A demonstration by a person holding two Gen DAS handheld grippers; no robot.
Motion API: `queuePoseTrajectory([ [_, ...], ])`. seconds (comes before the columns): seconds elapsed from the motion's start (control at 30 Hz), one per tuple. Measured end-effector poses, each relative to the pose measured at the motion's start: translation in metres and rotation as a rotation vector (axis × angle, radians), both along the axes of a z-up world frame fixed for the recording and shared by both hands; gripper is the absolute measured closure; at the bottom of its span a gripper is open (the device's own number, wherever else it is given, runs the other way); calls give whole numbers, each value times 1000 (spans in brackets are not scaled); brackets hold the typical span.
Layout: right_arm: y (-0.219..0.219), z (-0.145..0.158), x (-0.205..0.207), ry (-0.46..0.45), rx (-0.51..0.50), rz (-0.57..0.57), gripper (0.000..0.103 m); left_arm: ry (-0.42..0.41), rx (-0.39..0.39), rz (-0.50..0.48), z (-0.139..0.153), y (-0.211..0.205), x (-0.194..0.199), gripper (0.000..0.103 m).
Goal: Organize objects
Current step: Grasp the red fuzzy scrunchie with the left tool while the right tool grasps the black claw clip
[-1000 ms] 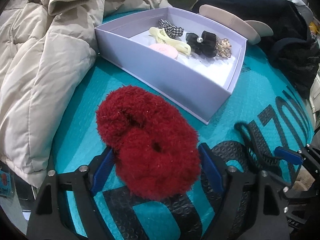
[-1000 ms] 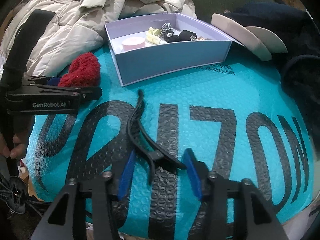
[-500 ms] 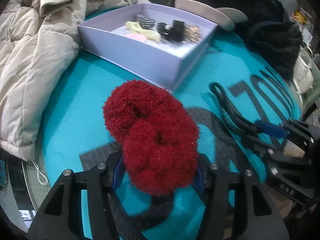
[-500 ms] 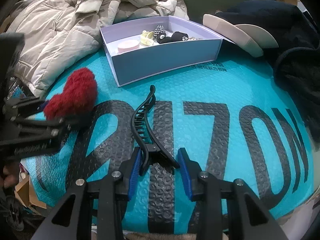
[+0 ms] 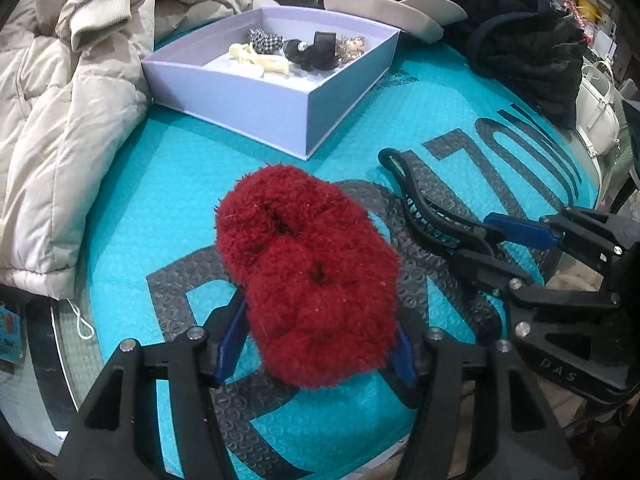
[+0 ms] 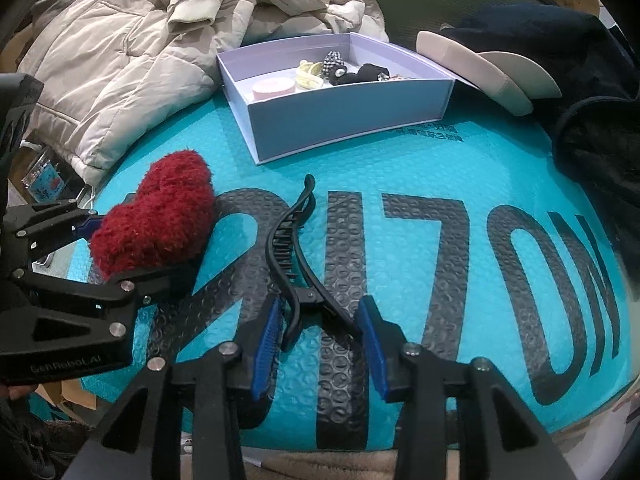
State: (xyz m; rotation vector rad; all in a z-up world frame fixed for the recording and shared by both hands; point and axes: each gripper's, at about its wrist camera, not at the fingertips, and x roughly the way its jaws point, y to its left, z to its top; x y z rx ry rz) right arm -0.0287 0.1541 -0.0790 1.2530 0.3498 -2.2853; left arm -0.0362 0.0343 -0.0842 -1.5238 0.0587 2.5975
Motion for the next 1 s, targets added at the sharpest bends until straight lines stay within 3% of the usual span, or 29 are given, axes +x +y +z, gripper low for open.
queuePoseTrajectory([
  [0.1, -3, 0, -3, -3, 7, 12, 48, 25, -32, -1, 5, 1, 0, 37],
  [0.27, -11, -1, -10, 16, 42, 32, 48, 29, -54, 8, 6, -1, -4, 35],
  [0.6, -21, -6, -20, -10, 48, 52, 48, -13, 1, 50, -12, -19, -11, 34],
  [0.67, -21, -6, -18, -5, 52, 58, 52, -7, -13, 45, -14, -17, -11, 34],
  [0.7, -21, -6, -17, -2, 50, 63, 59, -4, -22, 40, -14, -16, -12, 34],
  [0.77, -22, -6, -16, 2, 48, 70, 68, 3, -29, 28, -15, -13, -13, 39],
  [0.87, -20, -6, -15, 8, 40, 68, 84, 11, -30, 23, -13, -9, -15, 55],
  [1.0, -15, -4, -15, -1, 8, 56, 84, 16, -36, 20, -11, -5, -16, 69],
])
